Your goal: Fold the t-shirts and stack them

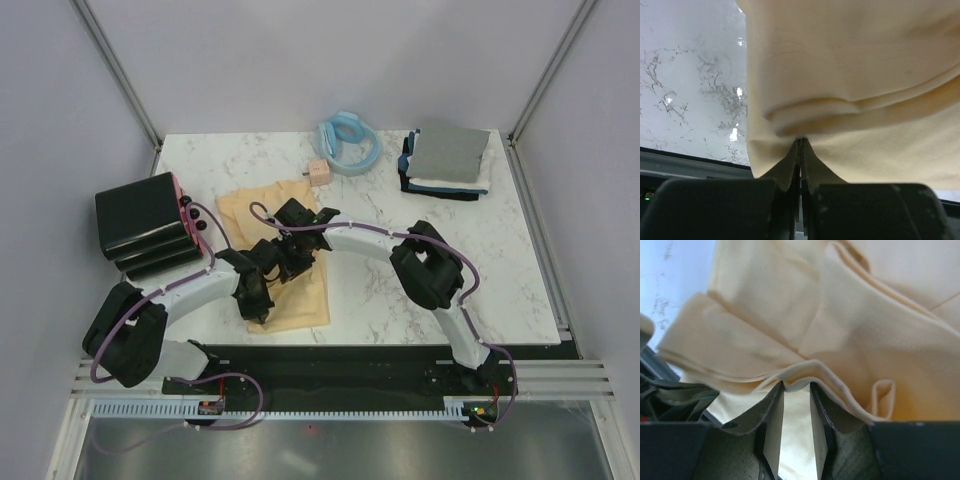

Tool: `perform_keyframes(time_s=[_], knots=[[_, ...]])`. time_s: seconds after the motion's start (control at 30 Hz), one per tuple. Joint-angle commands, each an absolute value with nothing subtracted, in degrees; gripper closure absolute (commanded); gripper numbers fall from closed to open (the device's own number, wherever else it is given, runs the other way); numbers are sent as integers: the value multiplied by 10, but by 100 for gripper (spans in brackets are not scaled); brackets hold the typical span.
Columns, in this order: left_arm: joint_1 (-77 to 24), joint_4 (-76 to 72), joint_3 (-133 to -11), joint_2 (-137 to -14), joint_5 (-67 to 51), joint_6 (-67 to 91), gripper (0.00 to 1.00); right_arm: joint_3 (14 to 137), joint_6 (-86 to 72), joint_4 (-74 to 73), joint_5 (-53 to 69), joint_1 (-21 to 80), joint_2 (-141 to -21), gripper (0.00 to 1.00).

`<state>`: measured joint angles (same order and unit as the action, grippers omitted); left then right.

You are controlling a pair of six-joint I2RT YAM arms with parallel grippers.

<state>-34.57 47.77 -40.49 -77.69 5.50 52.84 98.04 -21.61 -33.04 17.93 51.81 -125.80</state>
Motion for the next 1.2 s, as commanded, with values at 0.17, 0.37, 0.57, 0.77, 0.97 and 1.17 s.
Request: perform_keyframes(time_s=[0.17,0.37,0.57,0.77,0.97,1.17], knots=[[-345,449,-383,-801,46,505,98,1019,-199,-302,96,486,-1281,67],[-345,449,-388,-805,49,497,98,1064,-196,-300,76,460,-1303,66],[-345,449,-391,-816,46,494,98,1103,-191,-300,66,442,-1327,66],[-345,449,-399,-826,47,491,98,1105,-181,-301,57,427,-1312,66],[-345,462,-453,-843,70,489,85,1101,-172,-303,68,404,-1241,65],[-328,504,-584,-851,147,468,78,1059,-162,-332,71,393,-1156,62]])
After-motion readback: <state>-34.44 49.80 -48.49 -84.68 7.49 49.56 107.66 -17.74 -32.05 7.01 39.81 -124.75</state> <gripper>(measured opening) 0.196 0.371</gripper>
